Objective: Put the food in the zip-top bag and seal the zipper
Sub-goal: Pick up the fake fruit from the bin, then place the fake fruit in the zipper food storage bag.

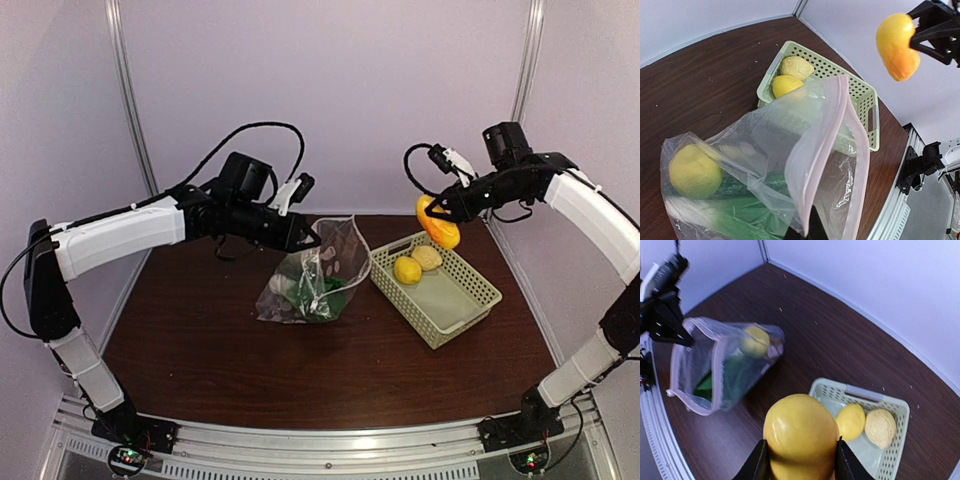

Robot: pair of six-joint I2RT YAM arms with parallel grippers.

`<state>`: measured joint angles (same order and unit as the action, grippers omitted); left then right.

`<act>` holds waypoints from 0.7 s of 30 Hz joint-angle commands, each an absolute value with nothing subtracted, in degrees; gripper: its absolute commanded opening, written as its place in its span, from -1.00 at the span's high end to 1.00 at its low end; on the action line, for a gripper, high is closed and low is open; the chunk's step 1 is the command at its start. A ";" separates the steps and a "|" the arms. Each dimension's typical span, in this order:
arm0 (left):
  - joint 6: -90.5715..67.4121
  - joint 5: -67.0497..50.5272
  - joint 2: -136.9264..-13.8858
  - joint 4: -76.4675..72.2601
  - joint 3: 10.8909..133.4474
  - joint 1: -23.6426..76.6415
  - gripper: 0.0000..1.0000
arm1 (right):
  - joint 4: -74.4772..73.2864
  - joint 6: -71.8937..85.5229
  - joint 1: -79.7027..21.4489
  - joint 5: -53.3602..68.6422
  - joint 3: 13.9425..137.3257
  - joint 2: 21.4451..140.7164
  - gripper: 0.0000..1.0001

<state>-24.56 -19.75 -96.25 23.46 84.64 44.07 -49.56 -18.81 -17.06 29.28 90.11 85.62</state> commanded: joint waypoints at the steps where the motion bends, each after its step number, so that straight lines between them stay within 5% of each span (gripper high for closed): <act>1: -27.12 -21.41 -96.86 18.97 85.96 43.72 1.00 | -29.00 -2.51 -19.07 51.68 85.39 80.43 1.00; 12: -32.87 -23.19 -94.70 17.03 88.26 43.77 1.00 | -9.32 2.52 -35.70 57.82 83.19 81.11 1.00; 21: -35.22 -25.99 -90.94 16.86 88.62 43.75 1.00 | -5.61 -5.97 -37.66 54.67 81.46 83.91 1.00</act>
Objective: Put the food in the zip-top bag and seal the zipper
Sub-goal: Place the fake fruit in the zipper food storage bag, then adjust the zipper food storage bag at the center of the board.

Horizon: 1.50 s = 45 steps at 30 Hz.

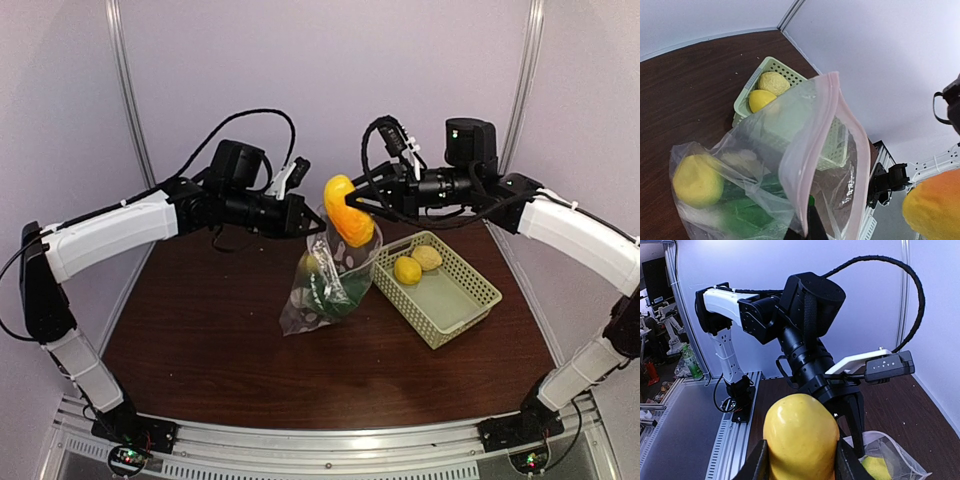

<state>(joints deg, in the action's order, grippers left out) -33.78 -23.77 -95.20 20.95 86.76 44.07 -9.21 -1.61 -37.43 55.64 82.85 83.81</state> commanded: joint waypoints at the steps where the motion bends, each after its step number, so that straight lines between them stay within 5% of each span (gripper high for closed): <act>1: -35.24 -26.07 -90.47 17.02 88.51 43.77 1.00 | -4.81 -6.51 -37.67 54.37 80.64 84.00 1.00; 11: -35.33 -27.16 -87.97 17.14 87.68 43.77 1.00 | -1.08 -9.31 -37.68 51.67 76.78 86.24 0.88; 16: -35.33 -26.86 -87.20 16.99 86.91 43.76 1.00 | -3.20 -9.01 -37.74 45.57 78.04 87.28 0.22; 21: -34.91 -26.02 -86.77 17.05 86.11 43.77 1.00 | -9.66 -9.17 -37.94 45.94 82.07 89.15 -0.22; 28: -33.11 -23.53 -87.23 17.68 85.27 43.68 1.00 | -12.05 -7.99 -38.05 45.19 84.91 85.30 -0.30; 37: -31.90 -21.10 -87.36 17.32 83.38 43.67 1.00 | -23.75 -6.39 -38.32 23.50 82.55 81.22 -0.23; 45: -31.84 -21.73 -89.57 16.51 82.96 43.67 1.00 | -33.26 -2.88 -38.62 23.96 86.98 89.84 -0.06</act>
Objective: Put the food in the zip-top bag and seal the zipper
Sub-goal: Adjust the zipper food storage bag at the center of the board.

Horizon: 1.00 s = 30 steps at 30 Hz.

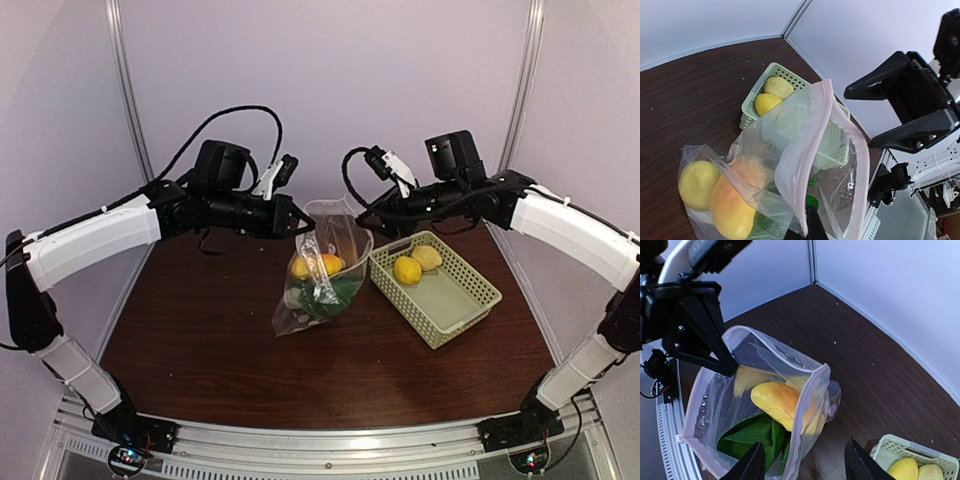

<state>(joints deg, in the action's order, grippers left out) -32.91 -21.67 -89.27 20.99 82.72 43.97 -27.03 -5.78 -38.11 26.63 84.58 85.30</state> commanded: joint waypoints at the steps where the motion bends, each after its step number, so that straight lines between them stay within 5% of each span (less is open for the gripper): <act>1: -31.70 -21.42 -89.75 16.44 82.89 43.68 1.00 | -34.07 -2.52 -38.61 23.43 87.99 91.21 -0.04; 3: -31.64 -20.74 -90.12 16.57 82.53 43.68 1.00 | -36.36 -2.14 -38.71 21.04 90.53 93.89 0.08; 8: -31.23 -16.90 -91.36 17.90 81.65 43.68 1.00 | -39.92 -1.76 -38.74 20.39 94.82 96.63 0.98; 11: -24.21 -8.81 -93.58 21.24 83.49 43.38 1.00 | -43.85 -2.32 -38.74 22.44 102.65 100.05 1.00; 14: -17.13 3.36 -99.63 32.82 97.83 40.75 1.00 | -44.03 -1.10 -38.61 21.94 111.81 104.91 1.00; 17: -15.93 1.06 -99.75 36.61 106.61 41.52 1.00 | -45.28 -1.47 -38.98 23.62 118.67 110.05 1.00; 27: -18.28 -6.26 -104.24 36.70 100.86 41.46 1.00 | -47.11 -3.69 -38.61 19.73 113.57 110.14 1.00; 28: -18.54 -6.96 -104.39 36.16 100.21 41.48 1.00 | -46.88 -3.87 -38.66 20.19 112.26 109.17 0.96; 30: -18.88 -7.53 -104.30 35.18 99.29 41.48 1.00 | -46.89 -4.73 -38.68 20.52 110.12 107.09 0.58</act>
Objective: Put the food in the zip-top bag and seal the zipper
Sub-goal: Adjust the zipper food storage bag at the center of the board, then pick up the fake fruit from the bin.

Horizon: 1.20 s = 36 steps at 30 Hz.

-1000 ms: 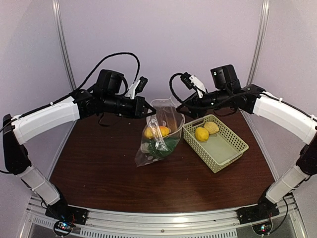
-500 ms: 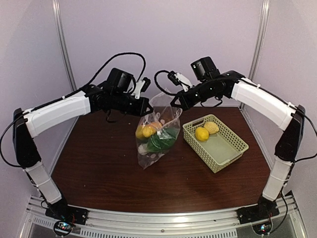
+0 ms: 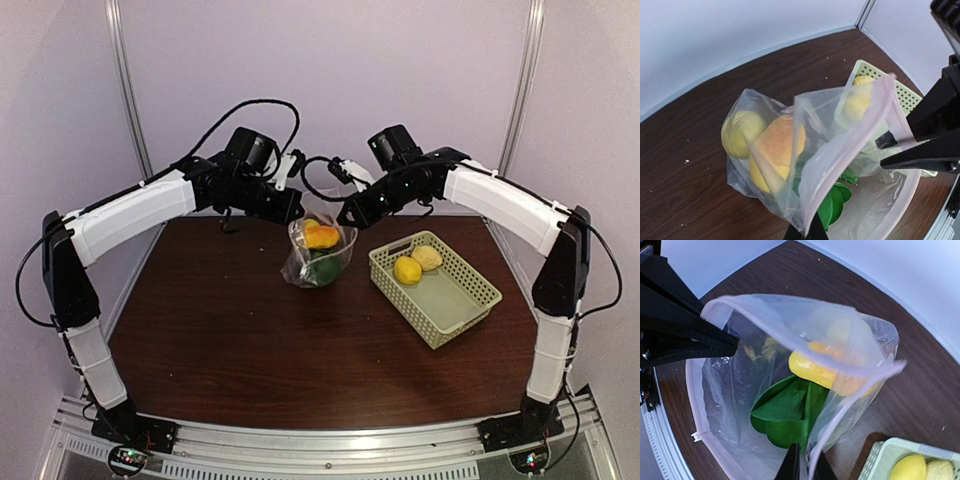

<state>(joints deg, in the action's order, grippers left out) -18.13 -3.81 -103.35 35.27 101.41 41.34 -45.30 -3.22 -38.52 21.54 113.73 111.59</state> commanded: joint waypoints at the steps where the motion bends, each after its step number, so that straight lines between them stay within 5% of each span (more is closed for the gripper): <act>1: -18.97 -7.50 -104.30 35.08 99.16 41.48 1.00 | -47.35 -5.47 -38.67 20.52 109.40 105.87 0.34; 5: -18.58 -7.52 -103.97 35.28 99.16 41.48 1.00 | -48.93 -10.23 -36.71 23.91 105.04 99.14 -0.25; 8: -18.29 -7.82 -103.54 35.68 98.91 41.48 1.00 | -48.95 -13.56 -33.61 23.27 100.83 93.18 -0.40; 15: -18.79 -11.64 -101.53 34.13 96.26 41.48 1.00 | -50.65 -22.27 -23.30 25.44 90.00 91.05 -0.22; 22: -18.59 -12.13 -98.79 33.78 93.28 41.47 1.00 | -43.12 -24.76 -20.66 14.83 83.02 96.56 -0.03; 36: -19.64 -12.02 -95.30 31.55 87.26 41.48 1.00 | -42.99 -21.39 -20.65 10.65 93.18 114.77 -0.18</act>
<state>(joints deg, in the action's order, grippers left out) -18.92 -11.11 -97.32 34.76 87.66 41.45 -43.27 -22.26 -20.75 12.97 90.43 111.68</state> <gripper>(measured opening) 0.010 0.564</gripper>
